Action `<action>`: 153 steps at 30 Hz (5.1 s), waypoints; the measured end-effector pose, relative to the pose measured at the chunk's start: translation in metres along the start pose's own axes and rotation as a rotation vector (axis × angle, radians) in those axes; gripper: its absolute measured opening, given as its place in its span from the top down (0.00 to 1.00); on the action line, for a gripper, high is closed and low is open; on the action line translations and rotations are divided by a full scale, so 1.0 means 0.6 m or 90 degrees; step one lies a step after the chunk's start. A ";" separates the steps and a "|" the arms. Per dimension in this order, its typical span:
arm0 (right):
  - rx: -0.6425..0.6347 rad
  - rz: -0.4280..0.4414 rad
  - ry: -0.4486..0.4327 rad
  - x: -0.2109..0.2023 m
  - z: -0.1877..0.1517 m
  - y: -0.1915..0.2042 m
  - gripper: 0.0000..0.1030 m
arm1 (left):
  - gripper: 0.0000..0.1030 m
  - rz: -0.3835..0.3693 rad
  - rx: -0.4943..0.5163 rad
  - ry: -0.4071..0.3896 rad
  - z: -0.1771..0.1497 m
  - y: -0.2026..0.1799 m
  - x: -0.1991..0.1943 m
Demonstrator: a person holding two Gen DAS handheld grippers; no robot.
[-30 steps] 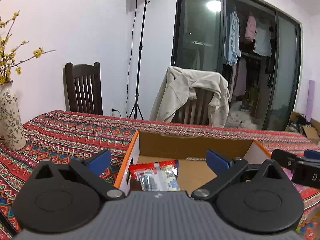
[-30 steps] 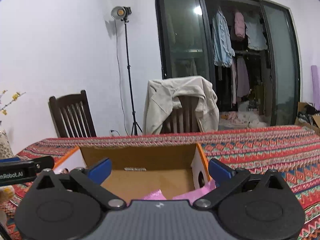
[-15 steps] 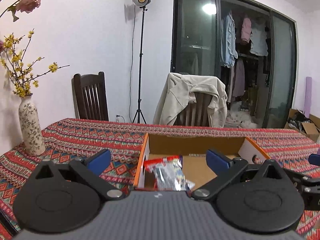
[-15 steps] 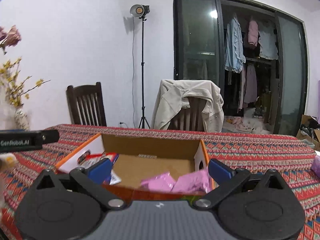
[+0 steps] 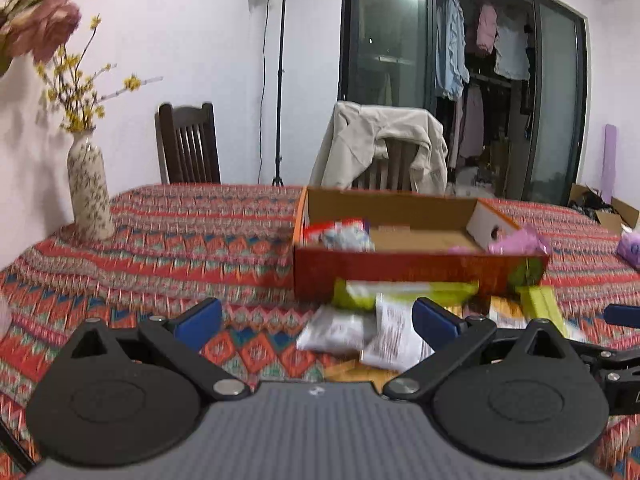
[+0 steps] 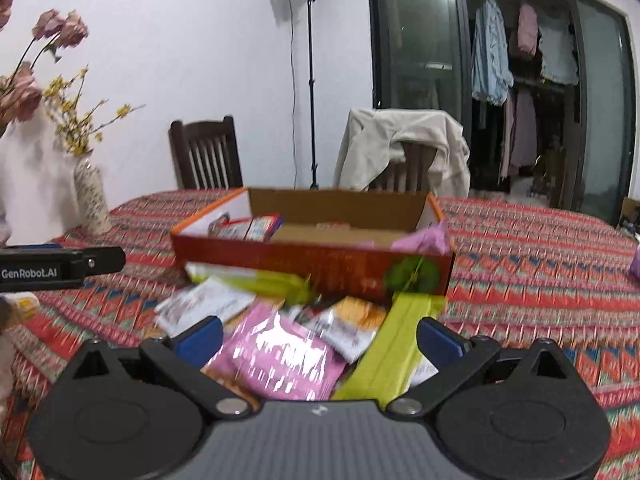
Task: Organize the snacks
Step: 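Withdraw both grippers from the box back toward the snack pile, then grasp a white snack packet from the pile with the right gripper, then grasp the pumpkin-seed cracker packet with the left gripper while the right gripper holds its packet, then carry both packets into the orange box and open both grippers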
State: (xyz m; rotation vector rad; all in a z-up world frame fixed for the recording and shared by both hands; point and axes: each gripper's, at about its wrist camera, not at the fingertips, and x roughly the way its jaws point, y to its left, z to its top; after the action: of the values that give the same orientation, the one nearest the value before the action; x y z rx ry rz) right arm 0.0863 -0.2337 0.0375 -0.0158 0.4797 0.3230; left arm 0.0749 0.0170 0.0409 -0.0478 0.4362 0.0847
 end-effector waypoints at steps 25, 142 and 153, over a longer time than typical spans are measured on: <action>-0.051 0.058 0.116 -0.006 -0.112 0.069 0.02 | 0.00 -0.022 -0.001 0.084 -0.101 0.016 -0.031; 0.042 -0.014 -0.064 0.203 0.194 -0.067 0.74 | 0.49 0.028 -0.021 -0.040 0.182 -0.087 0.238; 0.034 -0.023 -0.019 0.288 0.152 -0.078 0.72 | 0.28 0.018 -0.024 -0.022 0.146 -0.080 0.292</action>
State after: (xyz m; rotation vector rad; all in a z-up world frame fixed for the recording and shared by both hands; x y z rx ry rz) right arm 0.2864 -0.2176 0.0369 0.0327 0.4581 0.2747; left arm 0.2744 -0.0127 0.0474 -0.0768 0.4013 0.1209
